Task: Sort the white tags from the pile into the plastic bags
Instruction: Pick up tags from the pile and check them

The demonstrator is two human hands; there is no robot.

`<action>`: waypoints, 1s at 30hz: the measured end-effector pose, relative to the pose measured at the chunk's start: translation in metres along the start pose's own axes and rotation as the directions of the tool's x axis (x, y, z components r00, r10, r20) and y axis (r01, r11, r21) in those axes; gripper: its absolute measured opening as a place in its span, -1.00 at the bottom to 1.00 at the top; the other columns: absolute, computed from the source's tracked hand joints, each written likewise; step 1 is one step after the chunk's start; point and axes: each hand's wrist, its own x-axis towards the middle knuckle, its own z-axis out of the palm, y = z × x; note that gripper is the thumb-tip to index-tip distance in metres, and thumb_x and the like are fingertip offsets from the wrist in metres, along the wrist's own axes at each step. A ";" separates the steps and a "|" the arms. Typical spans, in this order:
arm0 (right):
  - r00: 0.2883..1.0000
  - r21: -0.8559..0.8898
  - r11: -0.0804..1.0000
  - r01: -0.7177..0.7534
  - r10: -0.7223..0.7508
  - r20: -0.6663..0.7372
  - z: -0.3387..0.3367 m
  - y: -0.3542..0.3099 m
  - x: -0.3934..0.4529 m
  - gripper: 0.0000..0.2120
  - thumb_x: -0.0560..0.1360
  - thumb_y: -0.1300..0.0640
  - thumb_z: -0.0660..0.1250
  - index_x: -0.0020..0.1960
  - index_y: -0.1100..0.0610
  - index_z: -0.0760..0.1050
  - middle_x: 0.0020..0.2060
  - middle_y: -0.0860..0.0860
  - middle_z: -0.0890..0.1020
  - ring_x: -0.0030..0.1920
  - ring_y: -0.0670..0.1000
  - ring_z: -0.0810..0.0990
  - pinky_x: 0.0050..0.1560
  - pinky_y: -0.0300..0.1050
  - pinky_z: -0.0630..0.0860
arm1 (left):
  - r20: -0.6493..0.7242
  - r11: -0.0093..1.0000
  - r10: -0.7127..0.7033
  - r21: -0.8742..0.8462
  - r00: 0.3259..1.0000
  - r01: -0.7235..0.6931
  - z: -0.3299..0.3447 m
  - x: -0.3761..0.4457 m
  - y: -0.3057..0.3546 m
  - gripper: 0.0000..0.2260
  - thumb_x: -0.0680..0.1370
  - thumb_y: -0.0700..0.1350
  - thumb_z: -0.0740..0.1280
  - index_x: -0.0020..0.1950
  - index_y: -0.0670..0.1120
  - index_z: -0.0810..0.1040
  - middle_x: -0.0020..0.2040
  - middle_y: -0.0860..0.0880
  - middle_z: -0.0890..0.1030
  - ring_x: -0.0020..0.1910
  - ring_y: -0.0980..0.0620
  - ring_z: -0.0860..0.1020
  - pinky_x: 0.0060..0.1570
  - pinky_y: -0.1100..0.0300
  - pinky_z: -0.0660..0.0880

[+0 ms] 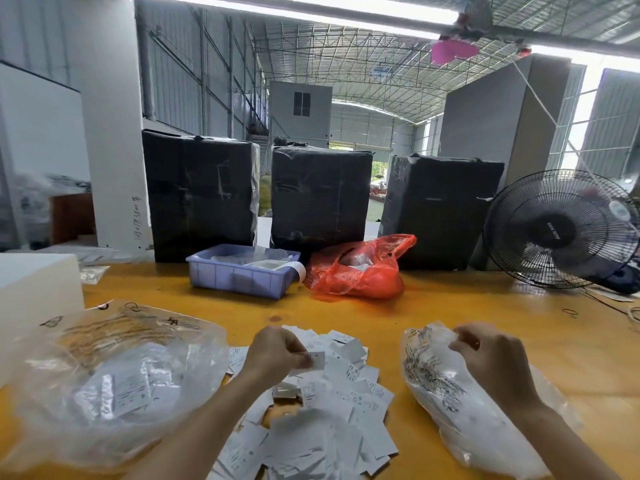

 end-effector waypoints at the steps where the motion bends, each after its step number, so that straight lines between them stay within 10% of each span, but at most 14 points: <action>1: 0.996 0.142 0.989 -0.030 0.042 -0.080 -0.002 -0.011 0.001 -0.86 0.25 0.38 0.54 -0.23 0.26 0.65 -0.39 0.08 0.67 -0.39 0.05 0.64 -0.34 -0.12 0.61 | -0.016 0.996 -0.009 -0.086 1.000 0.008 -0.001 -0.003 0.001 -0.90 0.33 -0.19 0.56 -0.33 -0.09 0.66 -0.34 0.00 0.64 -0.32 0.09 0.55 -0.32 0.29 0.45; 4: 0.913 0.719 0.570 -0.399 0.323 0.250 0.000 -0.049 0.004 -0.93 0.33 0.22 0.47 -0.22 0.21 0.62 -0.41 0.05 0.66 -0.40 -0.01 0.62 -0.39 -0.25 0.56 | -0.004 0.944 -0.044 -0.326 0.999 0.041 -0.002 -0.011 0.008 -0.83 0.31 -0.18 0.57 -0.39 -0.15 0.61 -0.43 0.00 0.60 -0.38 0.10 0.52 -0.33 0.26 0.43; 7: 0.695 0.651 0.244 -0.719 0.238 0.679 0.015 -0.083 -0.002 -0.84 0.35 0.18 0.40 -0.14 0.27 0.62 -0.36 0.12 0.66 -0.39 -0.01 0.62 -0.38 -0.24 0.55 | 0.032 0.848 -0.059 -0.526 0.998 0.068 0.003 -0.018 0.017 -0.82 0.36 -0.18 0.53 -0.30 -0.24 0.58 -0.40 -0.10 0.58 -0.35 0.00 0.51 -0.35 0.21 0.48; 12: 0.617 0.577 0.229 -0.784 0.192 0.763 0.040 -0.108 -0.016 -0.86 0.29 0.18 0.49 -0.18 0.22 0.63 -0.28 0.08 0.65 -0.22 0.01 0.60 -0.21 -0.14 0.53 | 0.106 0.809 -0.012 -0.583 0.994 0.072 0.016 -0.027 0.029 -0.77 0.47 -0.19 0.44 0.03 -0.10 0.44 -0.31 -0.14 0.67 -0.33 -0.02 0.65 -0.28 0.13 0.61; 21: 0.606 0.631 0.087 -0.771 0.405 0.685 0.056 -0.094 -0.020 -0.98 0.37 0.33 0.45 -0.24 0.26 0.63 -0.35 0.10 0.68 -0.24 0.03 0.63 -0.15 -0.16 0.51 | 0.263 0.694 0.089 -0.709 0.961 0.130 0.033 -0.030 0.030 -0.88 0.53 -0.36 0.27 0.00 -0.25 0.58 -0.10 -0.26 0.67 -0.19 -0.15 0.67 -0.16 0.12 0.60; 25: 0.642 0.709 0.046 -0.704 0.468 0.607 0.062 -0.090 -0.023 -0.98 0.36 0.37 0.45 -0.21 0.32 0.63 -0.40 0.14 0.65 -0.33 0.04 0.60 -0.22 -0.19 0.54 | 0.353 0.556 -0.006 -0.777 0.936 0.296 0.040 -0.030 0.036 -0.62 0.58 0.02 0.26 0.03 -0.32 0.59 -0.07 -0.30 0.66 -0.18 -0.19 0.66 -0.19 0.10 0.60; 30: 0.662 0.718 0.093 -0.689 0.484 0.572 0.069 -0.091 -0.030 -0.88 0.34 0.40 0.47 -0.32 0.24 0.62 -0.42 0.11 0.66 -0.34 0.01 0.60 -0.26 -0.21 0.52 | 0.312 0.641 -0.034 -0.722 0.949 0.260 0.043 -0.033 0.028 -0.75 0.47 -0.14 0.43 -0.03 -0.34 0.61 -0.15 -0.25 0.64 -0.22 -0.10 0.67 -0.25 0.23 0.58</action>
